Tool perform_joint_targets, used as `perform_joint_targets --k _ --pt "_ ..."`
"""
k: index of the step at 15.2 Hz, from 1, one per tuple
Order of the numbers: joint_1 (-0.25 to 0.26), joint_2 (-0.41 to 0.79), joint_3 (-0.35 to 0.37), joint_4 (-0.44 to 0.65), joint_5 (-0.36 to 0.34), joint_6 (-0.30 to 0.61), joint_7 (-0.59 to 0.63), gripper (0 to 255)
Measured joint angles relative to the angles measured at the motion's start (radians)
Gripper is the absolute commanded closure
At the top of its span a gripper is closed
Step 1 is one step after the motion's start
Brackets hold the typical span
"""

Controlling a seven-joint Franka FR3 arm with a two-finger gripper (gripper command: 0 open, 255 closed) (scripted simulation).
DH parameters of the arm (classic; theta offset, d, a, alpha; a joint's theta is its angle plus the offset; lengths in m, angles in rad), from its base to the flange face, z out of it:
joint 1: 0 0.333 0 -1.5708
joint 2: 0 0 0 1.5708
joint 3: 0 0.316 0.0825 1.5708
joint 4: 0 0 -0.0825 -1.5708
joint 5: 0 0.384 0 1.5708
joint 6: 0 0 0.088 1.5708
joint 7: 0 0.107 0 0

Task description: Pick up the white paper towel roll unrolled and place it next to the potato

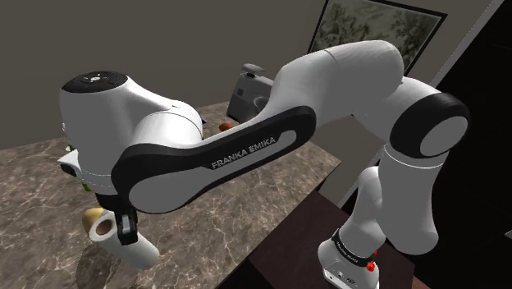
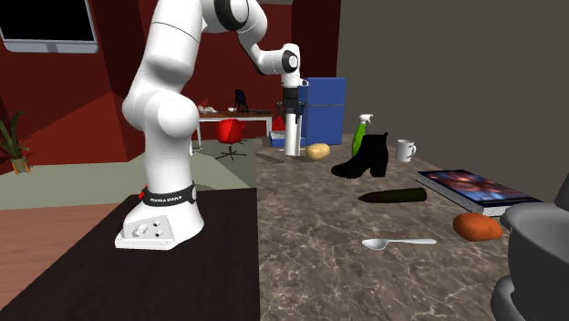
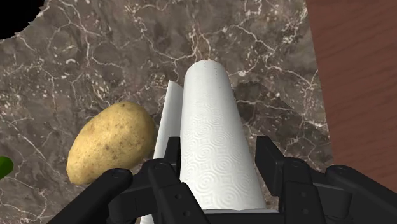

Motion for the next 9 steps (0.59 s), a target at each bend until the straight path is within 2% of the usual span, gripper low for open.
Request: perform_joint_targets --k 4,9 --pt "0.009 0.042 0.000 0.025 -0.007 0.016 0.011 255" --pt "0.012 0.071 -0.003 0.004 -0.014 0.070 0.017 255"
